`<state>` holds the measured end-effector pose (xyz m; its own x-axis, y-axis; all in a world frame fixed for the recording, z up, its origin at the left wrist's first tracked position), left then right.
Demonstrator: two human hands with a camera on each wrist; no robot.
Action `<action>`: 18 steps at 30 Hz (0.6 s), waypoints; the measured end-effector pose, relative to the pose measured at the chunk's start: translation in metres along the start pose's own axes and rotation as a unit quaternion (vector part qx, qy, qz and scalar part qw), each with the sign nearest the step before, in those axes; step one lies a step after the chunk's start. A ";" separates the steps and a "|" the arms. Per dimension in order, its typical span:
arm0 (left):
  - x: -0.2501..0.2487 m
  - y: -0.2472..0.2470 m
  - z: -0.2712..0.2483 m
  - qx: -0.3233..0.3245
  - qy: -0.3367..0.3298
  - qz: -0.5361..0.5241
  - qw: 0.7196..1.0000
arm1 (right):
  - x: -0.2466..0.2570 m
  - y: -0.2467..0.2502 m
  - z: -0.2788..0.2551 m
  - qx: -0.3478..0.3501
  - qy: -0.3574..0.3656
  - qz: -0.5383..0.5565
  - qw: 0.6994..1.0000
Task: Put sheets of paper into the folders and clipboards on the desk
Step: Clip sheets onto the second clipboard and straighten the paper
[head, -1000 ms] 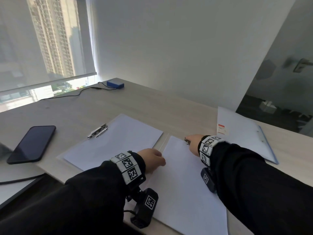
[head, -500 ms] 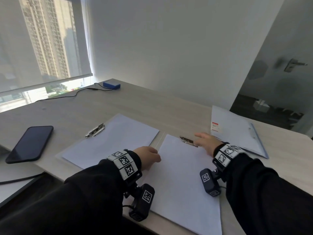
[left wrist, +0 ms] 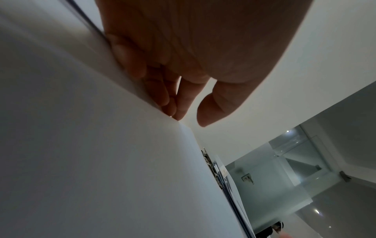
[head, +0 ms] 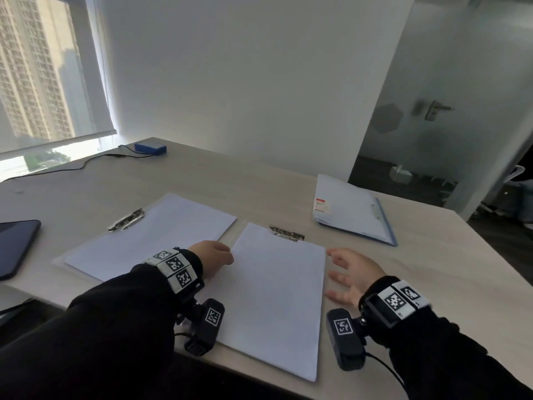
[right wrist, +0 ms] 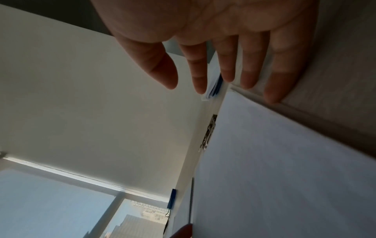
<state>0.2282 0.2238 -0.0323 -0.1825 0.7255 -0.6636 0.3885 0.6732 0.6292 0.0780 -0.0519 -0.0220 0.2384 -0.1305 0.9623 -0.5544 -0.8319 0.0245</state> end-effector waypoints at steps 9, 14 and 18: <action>0.000 0.001 0.001 0.004 0.009 -0.003 1.000 | -0.011 0.006 -0.018 -0.056 -0.055 0.160 0.984; -0.003 -0.001 0.003 -0.005 0.001 -0.031 1.000 | -0.024 -0.015 -0.044 0.096 -0.056 0.047 0.993; -0.008 -0.008 0.000 0.011 -0.012 -0.058 0.998 | -0.031 -0.028 -0.057 0.139 -0.020 0.007 0.990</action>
<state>0.2269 0.2130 -0.0324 -0.2056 0.6394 -0.7409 0.3854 0.7488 0.5393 0.0404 0.0061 -0.0370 0.2666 -0.1587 0.9506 -0.3176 -0.9457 -0.0688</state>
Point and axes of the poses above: each hand's wrist, its own z-axis towards the middle knuckle, its own y-axis out of the back of the hand, x = y × z, the point moved 9 cm from there along z, towards the middle knuckle, and after that the axes turned 10 degrees about y, right-handed, at the moved point
